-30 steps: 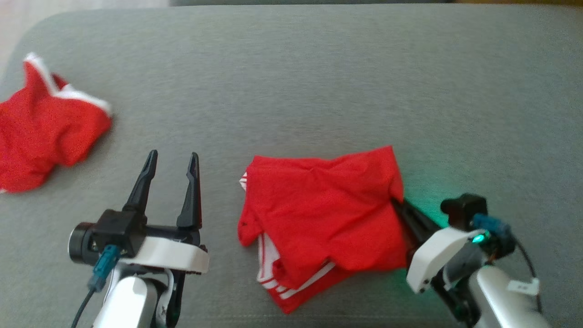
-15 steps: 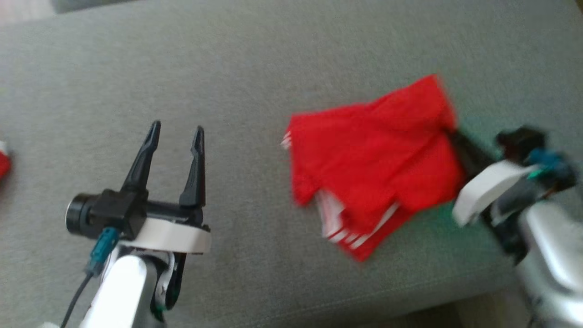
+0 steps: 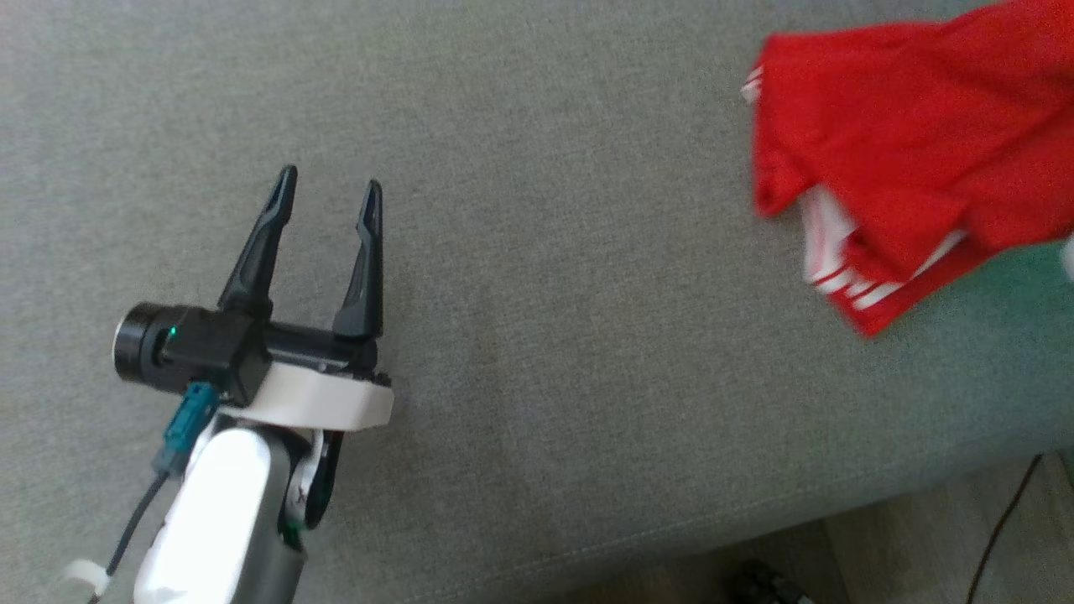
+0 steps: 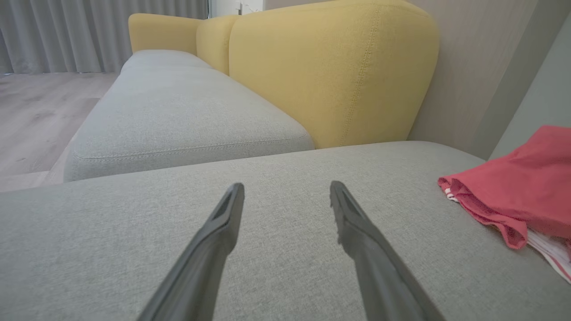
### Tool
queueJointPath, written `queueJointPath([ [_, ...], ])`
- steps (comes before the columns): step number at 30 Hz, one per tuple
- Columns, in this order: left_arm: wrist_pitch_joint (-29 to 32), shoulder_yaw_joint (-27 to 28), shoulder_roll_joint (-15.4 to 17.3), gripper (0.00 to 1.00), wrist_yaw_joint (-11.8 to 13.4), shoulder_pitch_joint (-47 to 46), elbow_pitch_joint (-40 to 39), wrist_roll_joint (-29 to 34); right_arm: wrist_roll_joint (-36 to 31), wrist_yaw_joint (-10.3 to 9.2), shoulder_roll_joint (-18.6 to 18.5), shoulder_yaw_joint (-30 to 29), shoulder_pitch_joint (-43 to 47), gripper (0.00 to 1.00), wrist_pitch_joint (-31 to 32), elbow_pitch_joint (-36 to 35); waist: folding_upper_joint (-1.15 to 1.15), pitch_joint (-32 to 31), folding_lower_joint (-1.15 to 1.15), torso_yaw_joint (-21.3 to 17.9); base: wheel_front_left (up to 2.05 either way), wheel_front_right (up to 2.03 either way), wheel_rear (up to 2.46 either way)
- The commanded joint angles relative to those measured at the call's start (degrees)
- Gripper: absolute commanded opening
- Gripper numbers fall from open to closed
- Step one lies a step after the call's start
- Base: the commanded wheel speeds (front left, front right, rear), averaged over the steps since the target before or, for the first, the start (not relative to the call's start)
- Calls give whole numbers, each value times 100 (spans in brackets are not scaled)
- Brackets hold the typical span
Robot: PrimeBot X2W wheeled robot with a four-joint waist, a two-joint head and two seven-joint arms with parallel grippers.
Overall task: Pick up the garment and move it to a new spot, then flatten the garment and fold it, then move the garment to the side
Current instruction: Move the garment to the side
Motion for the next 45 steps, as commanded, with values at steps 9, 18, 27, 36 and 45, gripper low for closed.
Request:
queueJointPath([
  [9, -30, 53, 28, 100, -137, -551, -183, 147, 199, 37, -482, -596, -282, 0, -60, 203, 0, 425, -1, 9, 0, 0, 0],
  [18, -30, 46, 16, 100, -222, -719, -132, 181, 143, 37, -239, -1028, -488, 84, -178, 806, 0, 622, -1, 67, 0, 0, 0],
  [27, -30, 136, 55, 100, -239, -654, -38, 159, -95, 37, 104, -1225, -415, 100, -689, 751, 0, 466, -1, 56, 0, 0, 0],
  [36, -30, 334, 42, 100, -106, -178, 35, 74, -587, 37, 1322, -1177, 775, 100, -1098, -1220, 0, -258, -1, 84, 0, 0, 0],
  [45, -30, 519, -1, 100, 33, 338, 59, -49, -843, 37, 2476, -507, 1971, 100, -893, -2673, 0, -957, -1, 535, 0, 0, 0],
])
